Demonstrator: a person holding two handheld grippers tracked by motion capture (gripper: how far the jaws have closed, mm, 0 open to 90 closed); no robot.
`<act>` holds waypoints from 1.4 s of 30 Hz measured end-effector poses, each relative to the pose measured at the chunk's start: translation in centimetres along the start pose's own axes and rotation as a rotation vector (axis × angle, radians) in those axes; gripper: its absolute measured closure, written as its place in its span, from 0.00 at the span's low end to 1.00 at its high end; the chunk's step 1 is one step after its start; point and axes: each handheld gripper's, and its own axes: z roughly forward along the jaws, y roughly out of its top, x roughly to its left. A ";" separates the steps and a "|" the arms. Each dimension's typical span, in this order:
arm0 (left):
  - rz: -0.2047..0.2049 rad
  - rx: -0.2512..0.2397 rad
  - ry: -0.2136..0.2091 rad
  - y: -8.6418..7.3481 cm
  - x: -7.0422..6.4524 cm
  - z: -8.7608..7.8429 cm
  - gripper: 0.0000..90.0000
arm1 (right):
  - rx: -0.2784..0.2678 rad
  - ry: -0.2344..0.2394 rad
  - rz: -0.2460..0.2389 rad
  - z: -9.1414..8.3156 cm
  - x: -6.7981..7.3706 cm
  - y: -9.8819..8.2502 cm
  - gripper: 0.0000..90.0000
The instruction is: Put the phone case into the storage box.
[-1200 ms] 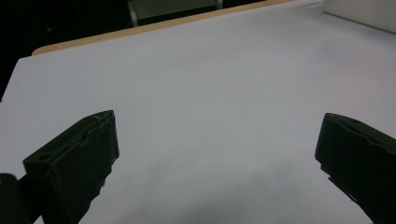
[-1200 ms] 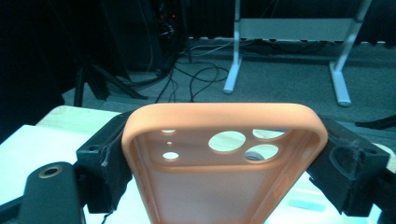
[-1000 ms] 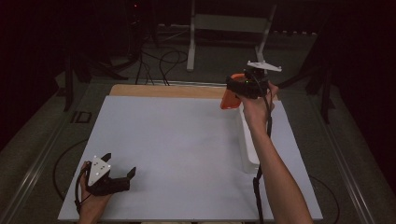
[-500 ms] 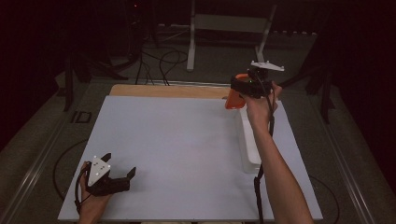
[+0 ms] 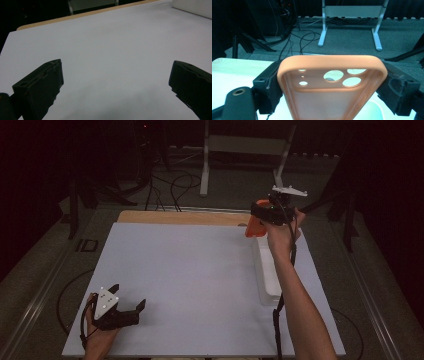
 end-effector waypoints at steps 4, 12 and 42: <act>-0.001 -0.001 -0.001 0.0 0.0 0.0 0.00 | 0.002 -0.010 -0.002 0.0 -0.3 0.0 0.18; 0.001 0.000 -0.001 0.0 0.0 0.0 0.00 | 0.004 -0.031 -0.001 0.0 -1.0 0.0 0.18; 0.001 0.000 -0.001 0.0 -0.1 0.0 0.00 | 0.031 -0.079 0.018 0.5 -3.4 -1.2 0.18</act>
